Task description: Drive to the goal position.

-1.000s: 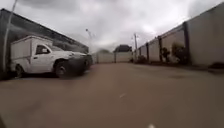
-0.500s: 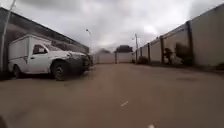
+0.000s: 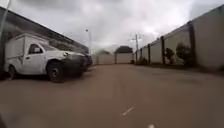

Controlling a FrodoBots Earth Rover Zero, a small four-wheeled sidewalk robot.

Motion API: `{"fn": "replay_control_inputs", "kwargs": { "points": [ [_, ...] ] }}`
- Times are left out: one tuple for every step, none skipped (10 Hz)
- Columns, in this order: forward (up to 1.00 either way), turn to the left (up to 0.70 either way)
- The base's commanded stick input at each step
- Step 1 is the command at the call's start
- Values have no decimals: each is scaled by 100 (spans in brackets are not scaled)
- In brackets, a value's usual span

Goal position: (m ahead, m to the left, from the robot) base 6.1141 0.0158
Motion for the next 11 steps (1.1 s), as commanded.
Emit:
{"fn": "replay_control_inputs", "kwargs": {
  "points": [
    [50,0],
    [50,0],
    [50,0],
    [50,0],
    [50,0],
    [50,0],
    [50,0],
    [50,0],
    [50,0],
    [50,0],
    [50,0]
  ]
}}
